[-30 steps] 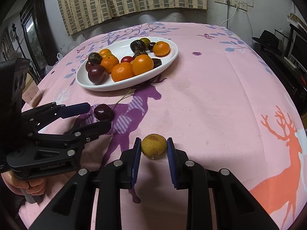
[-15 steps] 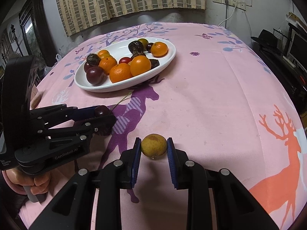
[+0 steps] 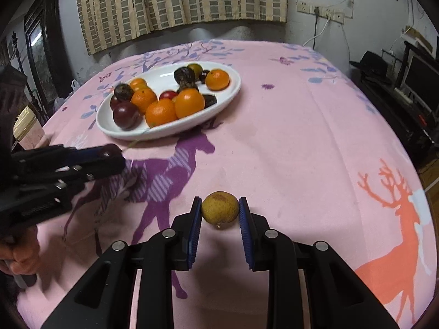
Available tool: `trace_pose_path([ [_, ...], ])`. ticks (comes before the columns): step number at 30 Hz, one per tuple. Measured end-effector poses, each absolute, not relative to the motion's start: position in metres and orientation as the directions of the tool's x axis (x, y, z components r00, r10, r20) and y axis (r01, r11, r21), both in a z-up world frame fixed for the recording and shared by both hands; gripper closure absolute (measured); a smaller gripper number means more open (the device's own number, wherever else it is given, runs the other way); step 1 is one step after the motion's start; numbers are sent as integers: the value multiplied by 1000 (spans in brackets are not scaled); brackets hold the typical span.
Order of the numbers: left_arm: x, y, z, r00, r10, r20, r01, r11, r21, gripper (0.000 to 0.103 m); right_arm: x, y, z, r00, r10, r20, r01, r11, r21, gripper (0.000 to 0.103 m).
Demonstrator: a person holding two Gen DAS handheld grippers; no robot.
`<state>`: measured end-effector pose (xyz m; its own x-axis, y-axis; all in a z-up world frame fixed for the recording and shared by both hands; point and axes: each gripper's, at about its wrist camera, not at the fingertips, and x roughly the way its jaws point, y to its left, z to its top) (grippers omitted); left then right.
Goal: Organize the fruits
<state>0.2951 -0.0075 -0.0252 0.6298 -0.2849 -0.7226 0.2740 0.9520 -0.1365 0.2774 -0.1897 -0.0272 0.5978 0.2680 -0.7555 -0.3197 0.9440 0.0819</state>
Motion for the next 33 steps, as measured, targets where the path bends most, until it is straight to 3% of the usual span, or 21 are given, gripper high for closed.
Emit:
trace_pose_path([
  [6,327,27,17,715,-260,-649,238,963,-123,73,315,-153,8,640,319,-699,-324,937,131,76],
  [16,404,57,10,706,-196,-680,166,980,-109,73,397,-105,7,650,284,-705,-265,954,141,76],
  [17,407,59,8,705,-193,-683,165,981,-106,73,399,-103,6,650,284,-705,-260,955,144,74],
  [19,407,61,6,706,-161,-690,149,986,-77,72,396,-102,7,650,277,-708,-250,957,145,61],
  [21,401,63,8,712,-103,-694,115,993,-29,25,385,-103,11,652,267,-710,-248,960,133,39],
  [22,396,64,11,728,-67,-683,90,996,-2,18,374,-104,14,655,261,-709,-249,961,123,32],
  [23,388,65,15,751,-44,-658,82,996,27,10,362,-106,17,659,254,-708,-255,961,107,18],
  [24,380,67,18,762,-47,-646,91,995,35,8,353,-107,18,666,243,-705,-256,962,90,9],
  [26,365,70,26,765,-57,-641,106,994,37,7,325,-109,19,700,190,-689,-237,971,27,4],
  [30,330,75,35,758,-73,-649,133,990,45,6,274,-113,15,744,87,-663,-168,984,-60,4],
  [33,297,77,35,759,-79,-646,145,988,50,6,247,-121,9,749,74,-658,-121,992,-26,4],
])
